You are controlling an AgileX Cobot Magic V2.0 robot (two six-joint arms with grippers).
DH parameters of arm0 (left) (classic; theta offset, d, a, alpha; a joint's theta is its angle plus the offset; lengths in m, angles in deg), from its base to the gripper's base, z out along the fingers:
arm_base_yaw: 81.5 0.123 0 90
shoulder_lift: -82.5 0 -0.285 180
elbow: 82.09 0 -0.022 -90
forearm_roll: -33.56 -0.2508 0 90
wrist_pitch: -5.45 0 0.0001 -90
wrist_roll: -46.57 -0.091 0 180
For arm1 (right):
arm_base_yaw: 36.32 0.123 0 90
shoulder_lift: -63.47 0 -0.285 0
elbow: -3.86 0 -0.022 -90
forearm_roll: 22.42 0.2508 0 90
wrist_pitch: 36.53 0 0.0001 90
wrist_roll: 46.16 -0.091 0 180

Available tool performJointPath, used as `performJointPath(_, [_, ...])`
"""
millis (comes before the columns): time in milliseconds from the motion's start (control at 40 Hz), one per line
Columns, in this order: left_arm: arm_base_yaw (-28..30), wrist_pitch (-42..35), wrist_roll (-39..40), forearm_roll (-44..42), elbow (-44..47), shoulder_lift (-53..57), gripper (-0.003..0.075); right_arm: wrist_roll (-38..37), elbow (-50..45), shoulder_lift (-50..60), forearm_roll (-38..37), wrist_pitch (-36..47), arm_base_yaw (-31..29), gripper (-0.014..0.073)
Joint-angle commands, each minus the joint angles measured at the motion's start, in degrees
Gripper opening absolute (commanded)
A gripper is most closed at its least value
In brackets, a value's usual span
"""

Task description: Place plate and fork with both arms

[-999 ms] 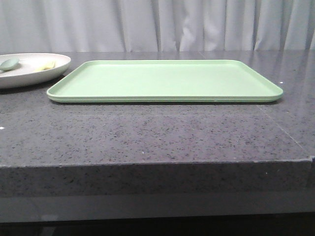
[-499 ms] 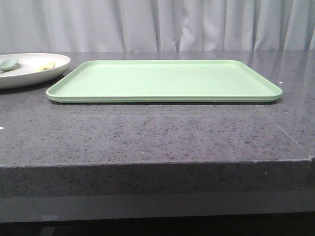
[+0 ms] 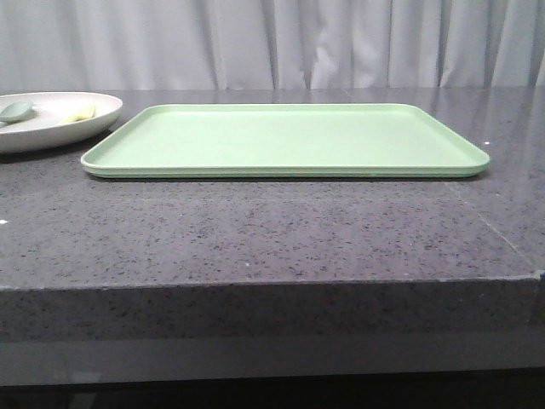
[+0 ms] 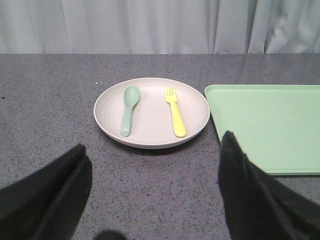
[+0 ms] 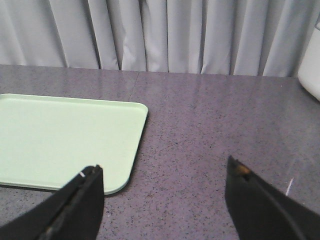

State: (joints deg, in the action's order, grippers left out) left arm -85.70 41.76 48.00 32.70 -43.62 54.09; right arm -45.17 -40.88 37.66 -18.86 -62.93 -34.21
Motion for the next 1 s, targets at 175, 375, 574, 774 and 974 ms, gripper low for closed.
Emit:
performJointPath(175, [-0.5,-5.7,0.2,-0.2,-2.6,-2.0,0.0443,0.3,1.4,-1.1,0.4,4.7,-0.2,0.0538])
performJointPath(375, [-0.5,4.3,0.2,-3.3,-9.3,-11.6,0.0445,0.3,1.4,-1.1,0.4,4.7,-0.2,0.0538])
performJointPath(574, [-0.5,11.3,0.3,-9.6,-17.2,-26.0,0.0487,0.3,1.4,-1.1,0.4,4.7,-0.2,0.0538])
performJointPath(774, [3.4,13.3,0.4,-9.3,-24.2,-38.8,0.0486,0.3,1.4,-1.1,0.4,4.7,-0.2,0.0538])
performJointPath(974, [13.8,12.2,-0.7,-0.2,-34.0,-52.5,0.0485,0.3,1.4,-1.1,0.4,4.7,-0.2,0.0538])
